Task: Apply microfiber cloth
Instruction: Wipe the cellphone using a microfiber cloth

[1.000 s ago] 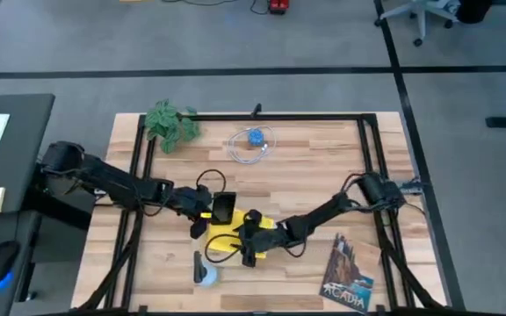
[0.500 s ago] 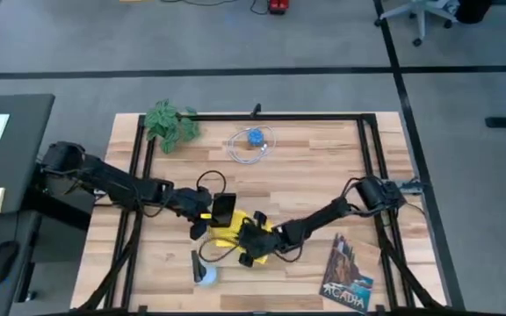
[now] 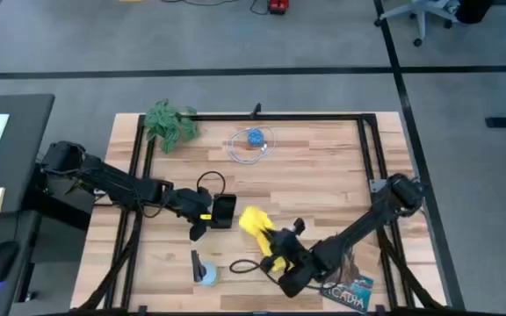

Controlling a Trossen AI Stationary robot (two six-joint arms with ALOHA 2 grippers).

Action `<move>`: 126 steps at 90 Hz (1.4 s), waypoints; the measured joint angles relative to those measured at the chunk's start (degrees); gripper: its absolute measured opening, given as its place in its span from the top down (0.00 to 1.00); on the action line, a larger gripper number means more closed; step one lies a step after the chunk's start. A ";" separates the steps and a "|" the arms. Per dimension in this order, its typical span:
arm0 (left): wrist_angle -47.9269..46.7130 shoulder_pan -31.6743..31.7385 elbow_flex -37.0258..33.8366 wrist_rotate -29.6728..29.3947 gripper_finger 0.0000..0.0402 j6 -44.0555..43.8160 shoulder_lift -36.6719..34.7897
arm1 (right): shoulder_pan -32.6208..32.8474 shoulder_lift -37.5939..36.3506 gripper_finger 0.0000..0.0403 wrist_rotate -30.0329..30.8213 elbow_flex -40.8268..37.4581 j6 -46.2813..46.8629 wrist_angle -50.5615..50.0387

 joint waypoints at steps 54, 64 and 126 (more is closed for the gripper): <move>22.20 -0.06 0.04 6.38 0.97 -1.59 13.56 | -13.32 2.46 1.00 -16.77 0.23 -55.74 28.10; 24.17 0.11 -0.07 6.38 0.97 -1.73 13.20 | -13.06 3.80 1.00 -20.75 0.25 -54.93 26.36; 26.79 0.47 0.07 5.49 0.98 -2.01 12.15 | -13.08 10.06 1.00 -12.31 13.49 -53.45 15.16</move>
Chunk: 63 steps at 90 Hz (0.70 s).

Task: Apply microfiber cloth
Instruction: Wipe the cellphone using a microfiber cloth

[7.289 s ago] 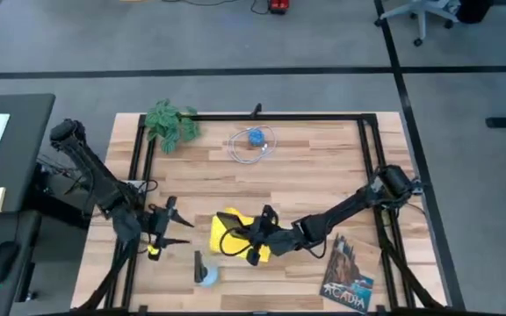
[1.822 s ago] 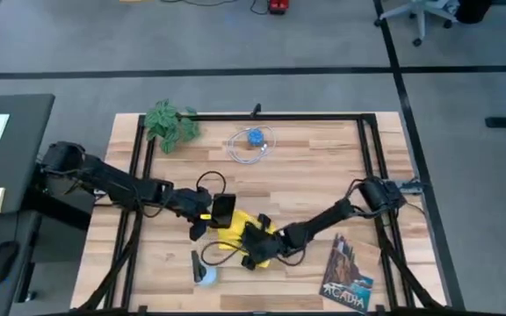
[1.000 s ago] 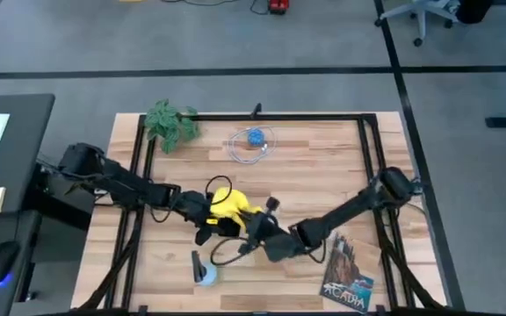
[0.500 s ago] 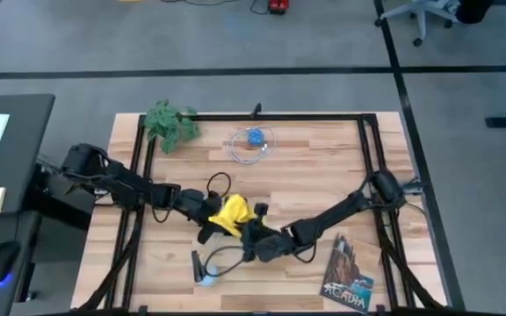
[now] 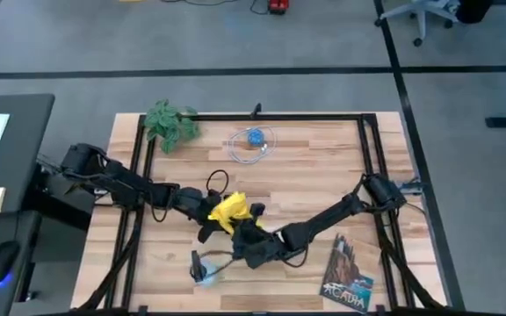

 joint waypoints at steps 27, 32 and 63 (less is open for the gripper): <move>-0.09 -0.30 -0.02 -1.62 0.98 0.55 -0.01 | -0.46 -0.11 1.00 -1.36 0.75 5.12 -3.58; -0.10 -0.20 -0.02 -1.60 0.98 0.78 -0.11 | 0.37 -0.11 1.00 -1.76 0.79 9.17 -7.71; 3.40 -0.20 -0.04 -3.31 0.98 1.57 -0.24 | 7.27 0.00 1.00 -2.06 0.60 28.46 -26.26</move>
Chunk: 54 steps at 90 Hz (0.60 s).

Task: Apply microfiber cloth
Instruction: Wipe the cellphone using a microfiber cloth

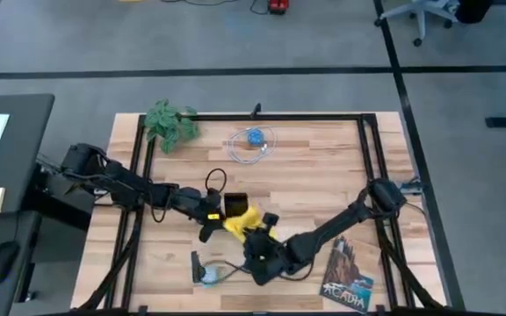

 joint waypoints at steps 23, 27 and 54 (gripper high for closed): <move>1.05 -0.07 0.15 -0.62 0.98 0.12 -0.20 | 3.49 0.22 1.00 0.25 -0.21 20.15 -16.84; 0.98 -0.04 0.15 -1.67 0.98 0.29 -0.20 | 4.21 0.20 1.00 0.58 -0.18 21.51 -16.62; 3.36 -0.68 0.13 -10.53 0.98 2.08 -0.15 | 4.87 0.17 1.00 2.96 -0.12 7.69 6.55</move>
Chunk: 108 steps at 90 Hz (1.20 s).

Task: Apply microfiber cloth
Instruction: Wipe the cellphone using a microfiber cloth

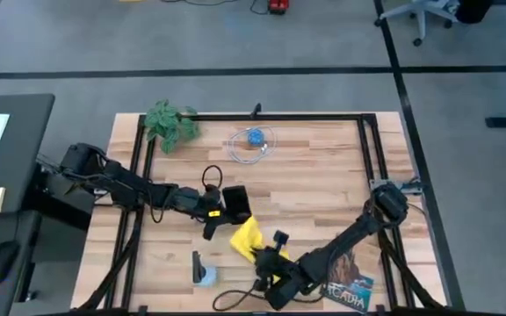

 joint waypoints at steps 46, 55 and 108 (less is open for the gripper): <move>1.38 -2.44 1.11 -3.91 0.98 0.70 0.07 | -8.28 -1.47 1.00 5.80 0.17 -1.36 -0.74; -0.65 -2.70 1.05 -3.18 0.98 0.39 0.22 | -7.78 -2.43 1.00 7.70 0.27 9.20 -11.36; -1.59 -3.89 1.11 -4.18 0.98 1.87 0.09 | 0.45 -3.76 1.00 17.63 5.37 34.58 -36.46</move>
